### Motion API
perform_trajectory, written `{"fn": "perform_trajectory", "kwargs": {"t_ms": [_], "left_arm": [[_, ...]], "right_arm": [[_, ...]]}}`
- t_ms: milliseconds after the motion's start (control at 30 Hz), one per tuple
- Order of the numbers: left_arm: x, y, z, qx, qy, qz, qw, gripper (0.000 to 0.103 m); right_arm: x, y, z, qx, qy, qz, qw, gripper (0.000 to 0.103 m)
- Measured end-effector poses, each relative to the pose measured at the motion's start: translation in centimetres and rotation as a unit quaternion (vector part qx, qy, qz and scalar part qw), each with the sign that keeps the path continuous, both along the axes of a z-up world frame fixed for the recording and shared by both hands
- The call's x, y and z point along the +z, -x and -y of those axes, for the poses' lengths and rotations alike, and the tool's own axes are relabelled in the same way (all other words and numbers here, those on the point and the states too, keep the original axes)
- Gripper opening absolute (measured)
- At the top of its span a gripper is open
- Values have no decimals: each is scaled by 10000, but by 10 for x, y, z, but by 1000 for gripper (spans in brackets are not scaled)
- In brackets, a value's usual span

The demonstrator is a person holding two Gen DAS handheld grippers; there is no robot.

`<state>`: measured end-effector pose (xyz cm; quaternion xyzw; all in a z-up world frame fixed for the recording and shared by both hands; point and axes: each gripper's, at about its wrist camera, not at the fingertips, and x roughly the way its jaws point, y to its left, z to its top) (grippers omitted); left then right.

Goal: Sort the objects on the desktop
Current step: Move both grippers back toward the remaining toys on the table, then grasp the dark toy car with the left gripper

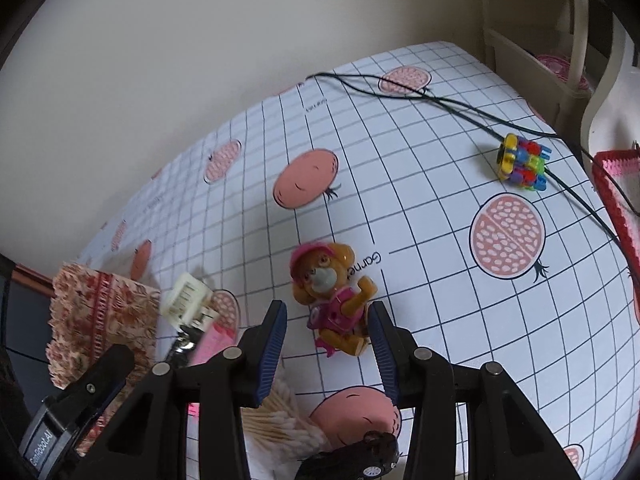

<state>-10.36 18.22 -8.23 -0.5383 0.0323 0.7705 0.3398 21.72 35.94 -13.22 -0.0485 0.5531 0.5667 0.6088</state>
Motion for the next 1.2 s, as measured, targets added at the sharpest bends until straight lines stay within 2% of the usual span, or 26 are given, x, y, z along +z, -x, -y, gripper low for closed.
{"fn": "perform_trajectory", "kwargs": {"t_ms": [400, 767, 900, 1200], "left_arm": [[-34, 13, 5, 100, 188, 177, 9996, 89], [-53, 14, 5, 184, 388, -119, 9990, 89], [-59, 10, 1, 106, 573, -328, 9978, 89], [-60, 11, 3, 228, 445, -503, 9975, 89]], "right_arm": [[-14, 8, -9, 165, 211, 327, 9991, 46], [-16, 8, -10, 134, 176, 387, 9990, 47], [-15, 9, -10, 152, 177, 450, 9987, 47], [-20, 11, -11, 164, 277, 472, 9984, 50]]}}
